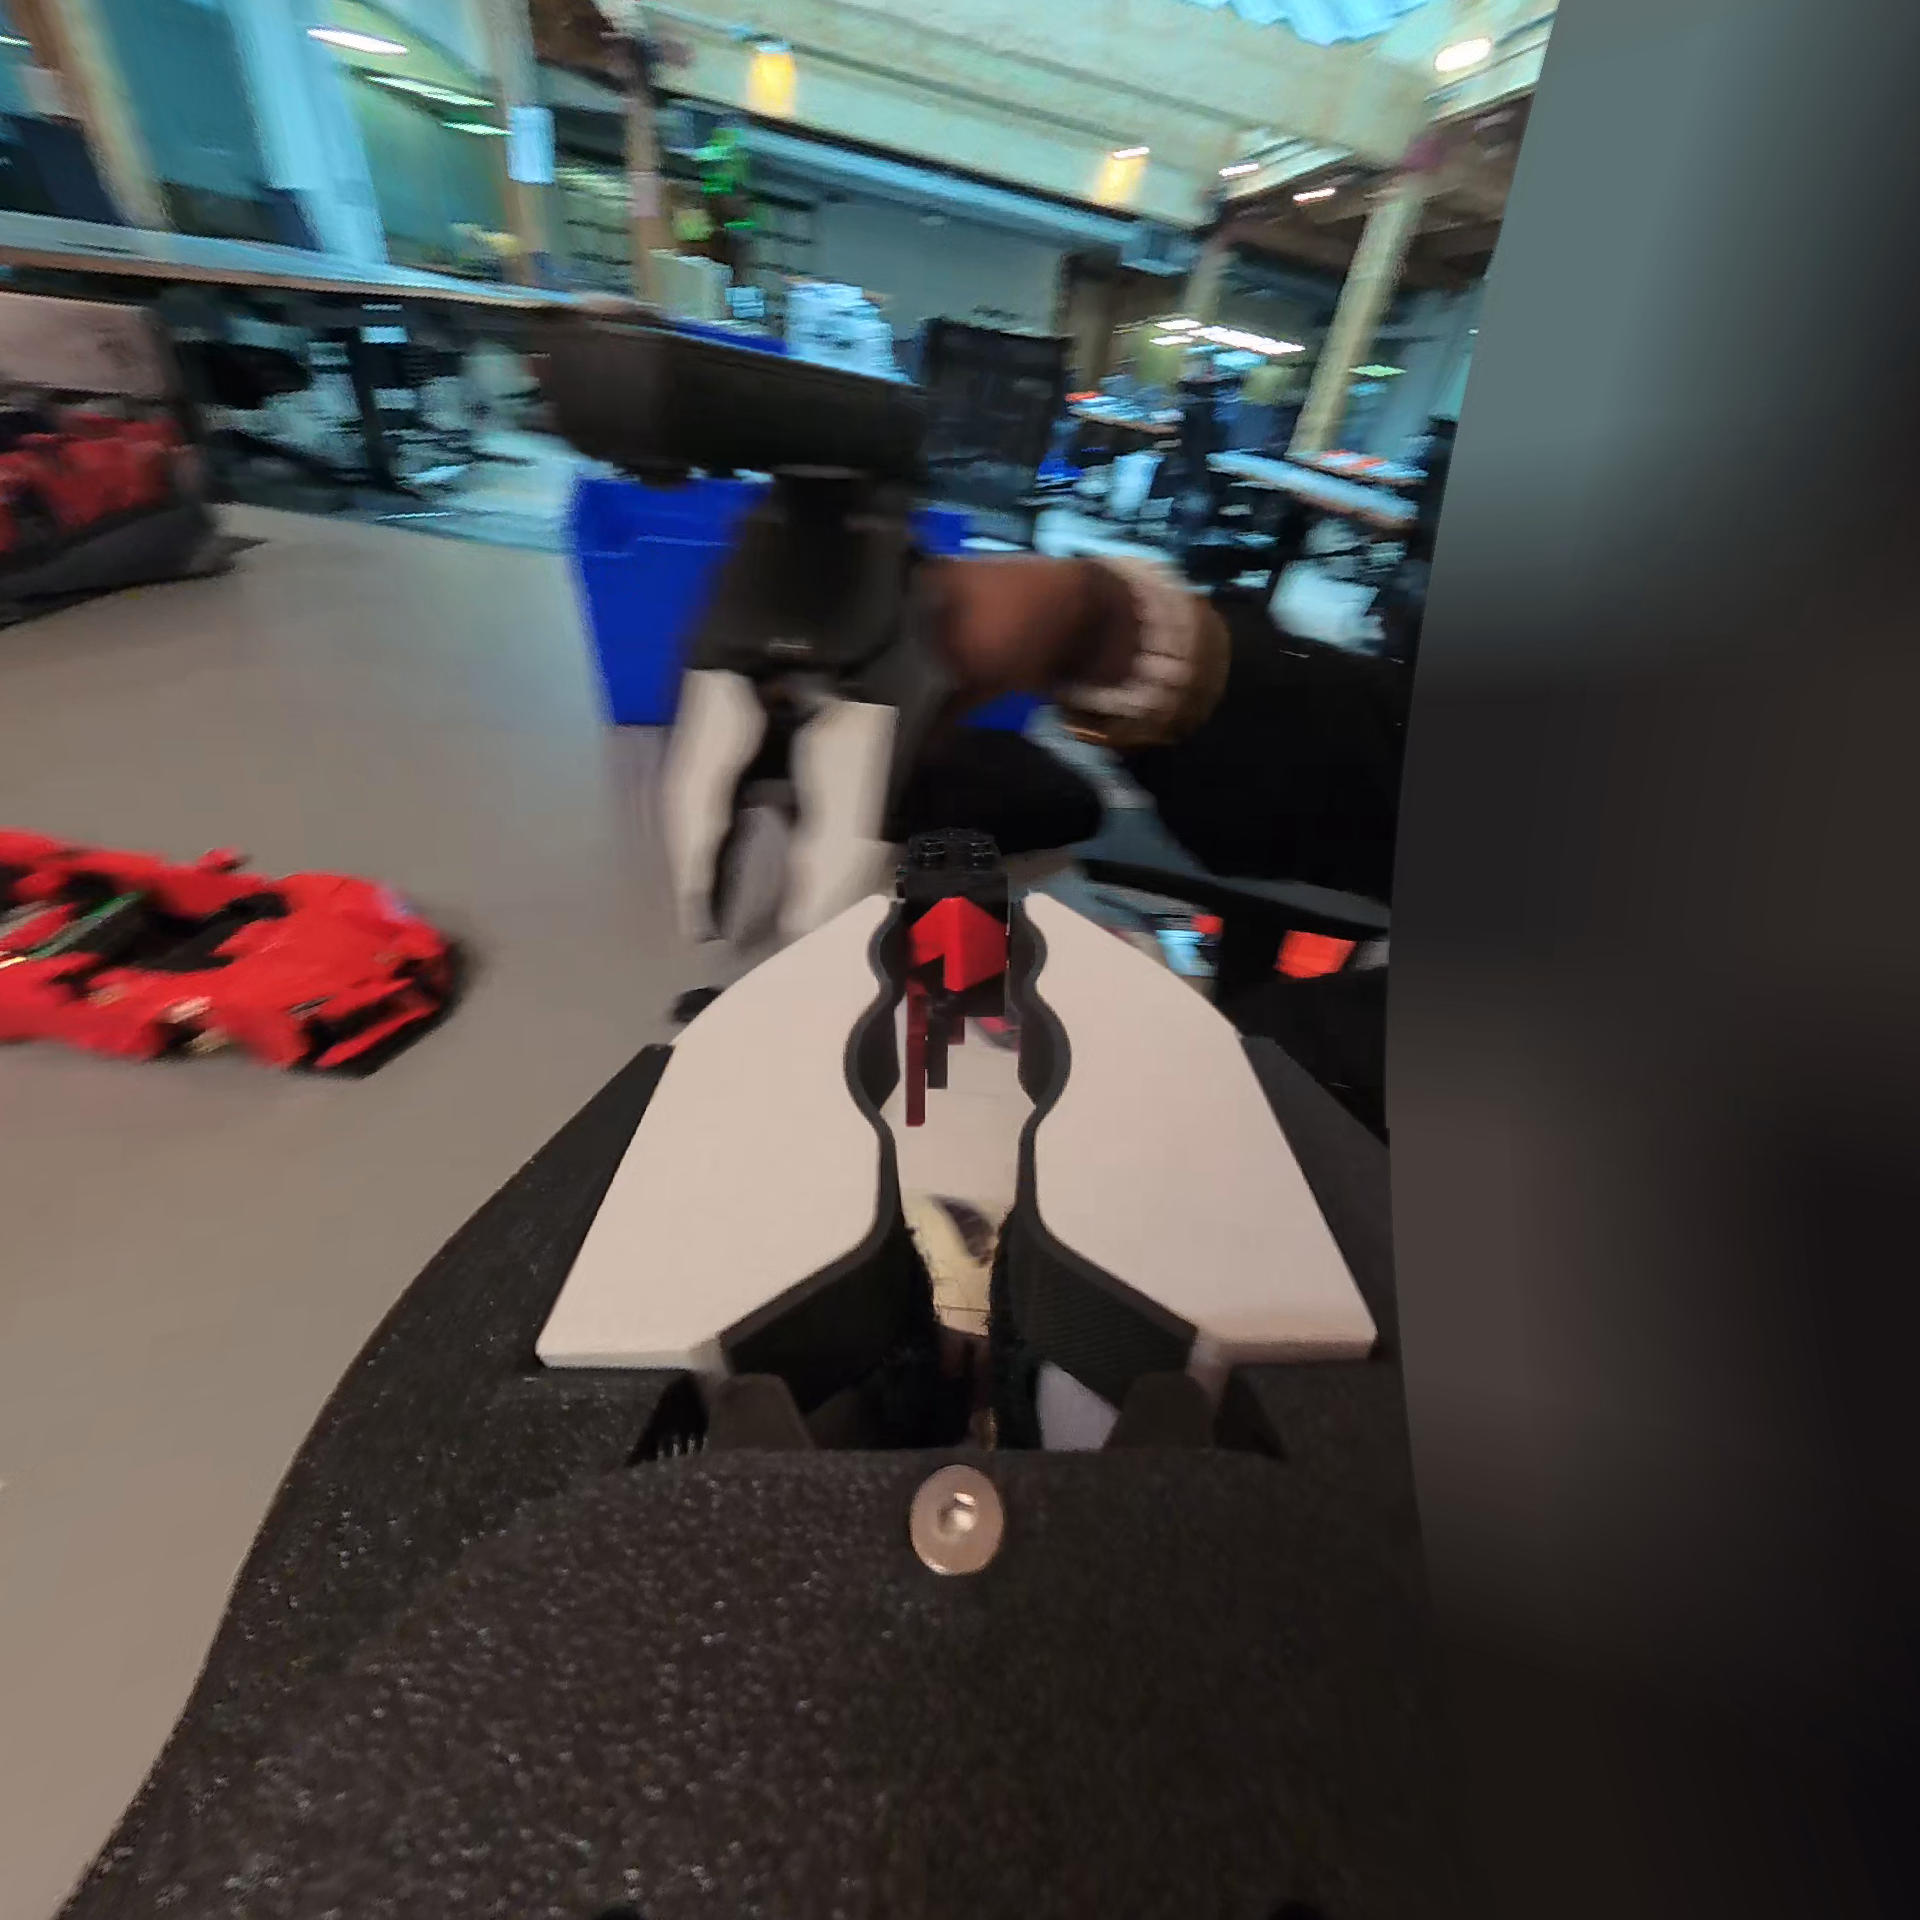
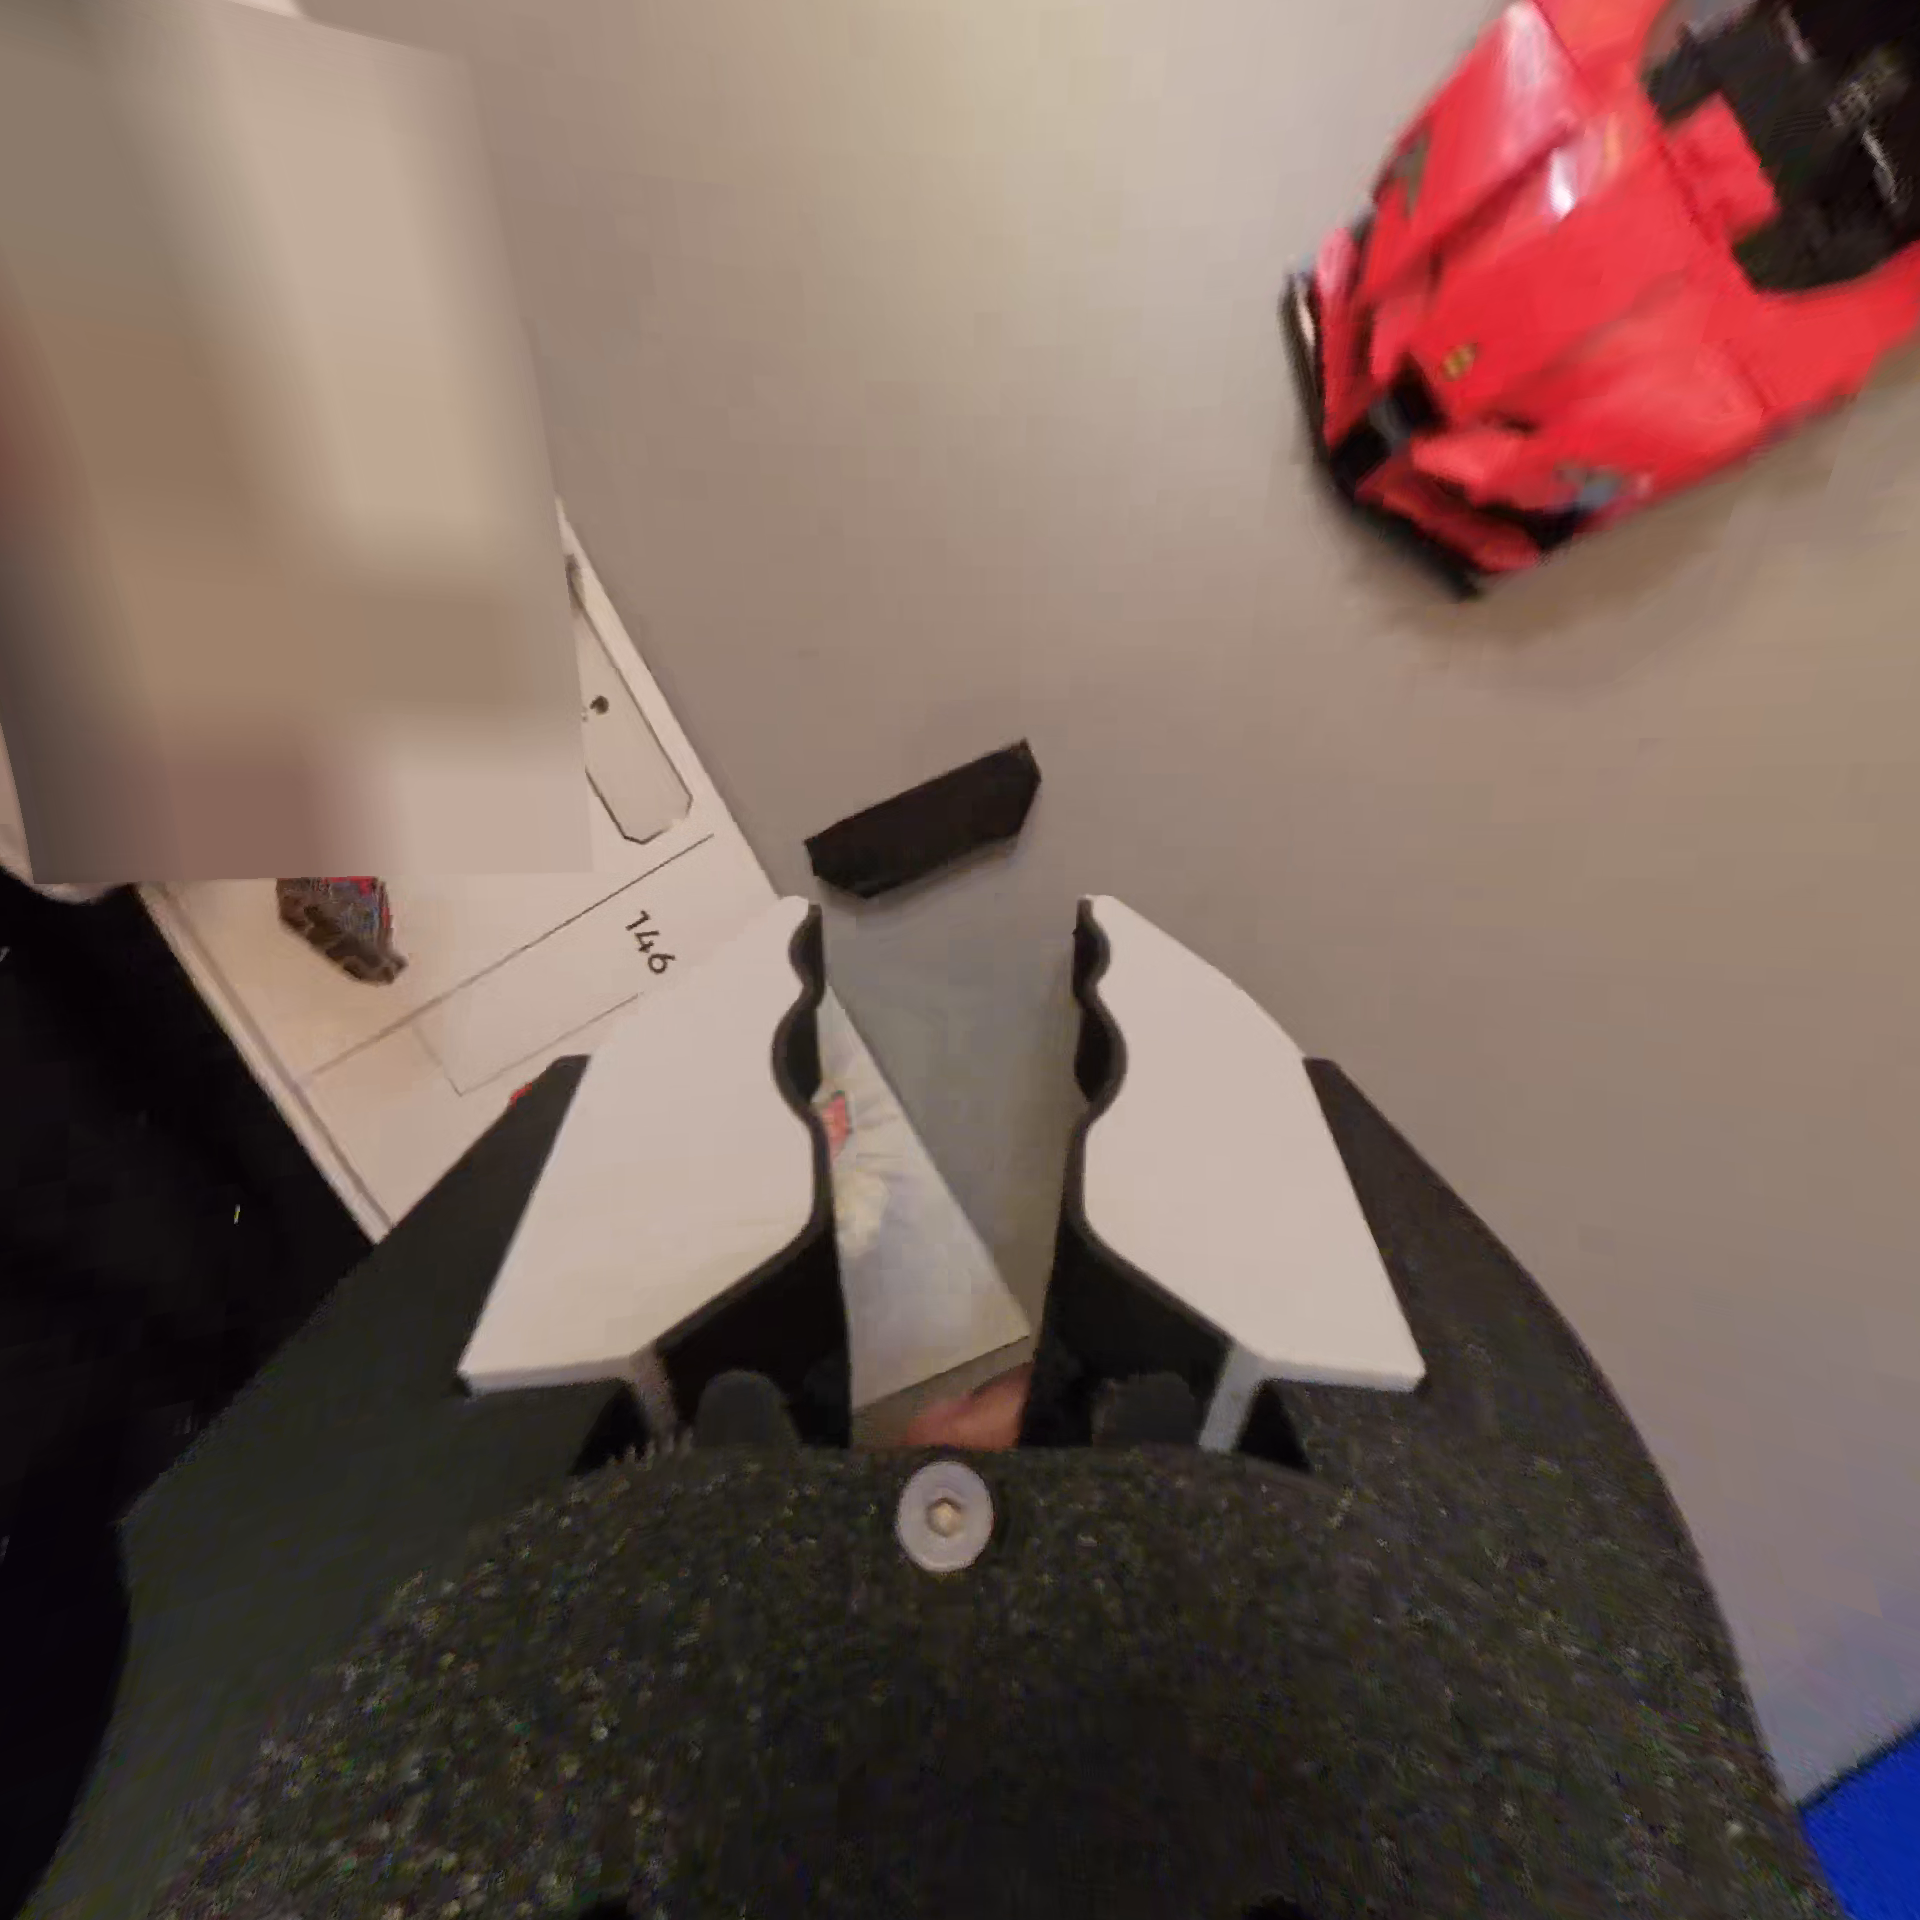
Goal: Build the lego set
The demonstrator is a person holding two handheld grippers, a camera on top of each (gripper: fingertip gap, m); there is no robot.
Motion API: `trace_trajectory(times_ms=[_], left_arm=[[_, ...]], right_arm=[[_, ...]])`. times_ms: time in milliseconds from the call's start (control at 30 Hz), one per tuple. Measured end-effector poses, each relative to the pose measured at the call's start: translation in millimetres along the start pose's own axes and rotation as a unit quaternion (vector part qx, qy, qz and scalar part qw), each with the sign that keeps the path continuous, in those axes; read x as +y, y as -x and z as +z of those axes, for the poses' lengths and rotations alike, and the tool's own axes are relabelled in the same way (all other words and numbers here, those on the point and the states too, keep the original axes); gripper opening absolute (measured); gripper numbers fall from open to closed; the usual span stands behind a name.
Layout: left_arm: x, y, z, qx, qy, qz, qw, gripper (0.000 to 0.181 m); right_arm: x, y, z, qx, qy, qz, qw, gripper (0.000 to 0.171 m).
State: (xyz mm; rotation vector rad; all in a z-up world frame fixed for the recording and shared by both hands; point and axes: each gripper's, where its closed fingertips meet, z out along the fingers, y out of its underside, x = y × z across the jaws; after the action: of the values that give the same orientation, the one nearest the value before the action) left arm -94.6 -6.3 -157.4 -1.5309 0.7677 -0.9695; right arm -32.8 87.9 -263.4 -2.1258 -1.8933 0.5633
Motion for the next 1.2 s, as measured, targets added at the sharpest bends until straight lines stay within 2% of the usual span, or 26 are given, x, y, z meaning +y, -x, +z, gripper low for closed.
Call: trace_trajectory(times_ms=[133,267,433,533,667,767,800,933,1033,1100,1200], left_arm=[[8.3,20.5,4.0,-0.088,0.033,0.037,0.995,0.019],[7.8,17.3,12.5,-0.081,0.029,0.048,0.995,0.018],[5.9,16.0,10.7,-0.075,0.019,0.036,0.996,0.019],[4.1,18.0,7.4,-0.084,0.014,0.040,0.996,0.018],[5.5,21.3,8.1,-0.095,0.018,0.047,0.994,0.018],[9.0,21.4,10.3,-0.102,0.032,0.060,0.992,0.019],[9.9,20.7,11.0,-0.103,0.035,0.062,0.992,0.018],[8.9,12.8,14.2,-0.087,0.035,0.066,0.993,0.018],[5.4,2.4,16.3,-0.064,0.007,0.050,0.997,0.019],[1.6,-8.2,18.9,-0.040,-0.029,0.038,0.998,0.018],[-6.8,-24.3,22.0,-0.004,-0.085,0.037,0.996,0.018]], right_arm=[[8.4,2.2,5.1,0.097,-0.047,0.083,0.991,0.057],[-6.6,9.5,18.8,0.107,-0.077,0.075,0.988,0.047],[-10.8,16.2,20.4,0.037,-0.038,-0.035,0.998,0.039],[-12.8,14.4,10.7,0.033,-0.064,-0.014,0.997,0.040],[-7.4,14.6,20.1,0.069,-0.057,0.008,0.996,0.040],[-10.7,14.1,21.7,0.085,-0.065,0.018,0.994,0.028],[-10.9,14.9,22.0,0.081,-0.064,0.008,0.995,0.021],[-8.9,15.5,20.1,0.033,-0.072,-0.042,0.996,0.019],[-16.0,22.5,-4.4,-0.042,-0.112,-0.062,0.991,0.019],[-31.3,36.0,-37.8,-0.091,-0.155,-0.087,0.980,0.019],[-53.4,77.9,-88.2,-0.164,-0.197,-0.175,0.951,0.019]])
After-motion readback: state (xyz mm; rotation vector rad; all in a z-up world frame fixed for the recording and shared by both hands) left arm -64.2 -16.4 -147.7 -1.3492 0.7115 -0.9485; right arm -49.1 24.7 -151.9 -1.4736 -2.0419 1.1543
